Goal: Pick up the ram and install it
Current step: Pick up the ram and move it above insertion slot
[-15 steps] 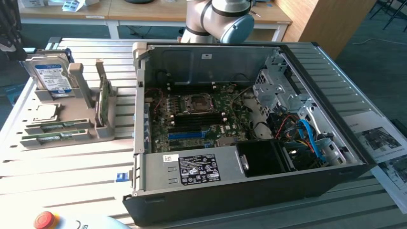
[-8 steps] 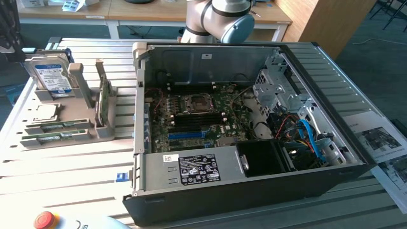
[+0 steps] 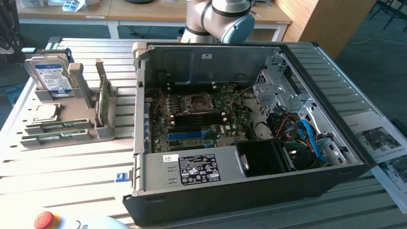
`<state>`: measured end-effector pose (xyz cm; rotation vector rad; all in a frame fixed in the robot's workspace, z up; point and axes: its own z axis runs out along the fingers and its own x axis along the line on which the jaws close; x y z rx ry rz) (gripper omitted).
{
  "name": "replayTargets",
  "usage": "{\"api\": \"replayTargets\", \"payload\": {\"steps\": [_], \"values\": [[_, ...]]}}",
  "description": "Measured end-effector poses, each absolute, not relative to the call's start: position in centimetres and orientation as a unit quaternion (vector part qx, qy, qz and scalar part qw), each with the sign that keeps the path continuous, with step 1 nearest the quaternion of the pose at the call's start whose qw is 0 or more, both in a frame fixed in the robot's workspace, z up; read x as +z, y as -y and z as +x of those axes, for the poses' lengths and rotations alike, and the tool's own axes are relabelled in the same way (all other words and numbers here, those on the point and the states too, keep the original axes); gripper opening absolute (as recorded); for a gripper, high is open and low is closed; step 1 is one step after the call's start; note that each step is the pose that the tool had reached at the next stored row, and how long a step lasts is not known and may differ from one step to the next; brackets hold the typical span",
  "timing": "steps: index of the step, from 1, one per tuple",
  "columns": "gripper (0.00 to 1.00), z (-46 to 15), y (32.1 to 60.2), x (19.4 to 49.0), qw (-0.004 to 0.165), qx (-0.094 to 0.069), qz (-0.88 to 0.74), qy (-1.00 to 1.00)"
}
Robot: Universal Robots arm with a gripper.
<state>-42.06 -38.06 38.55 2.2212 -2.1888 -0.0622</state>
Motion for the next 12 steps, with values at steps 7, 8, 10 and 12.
{"api": "replayTargets", "payload": {"steps": [7,8,10,12], "values": [[0.1,-42.1,38.1,35.5,0.011,-0.02,0.712,0.702],[0.1,-42.1,38.1,35.3,0.011,-0.02,0.712,0.702],[0.1,-42.1,38.1,35.0,0.011,-0.02,0.712,0.702],[0.1,-42.1,38.1,34.6,0.011,-0.02,0.712,0.702]]}}
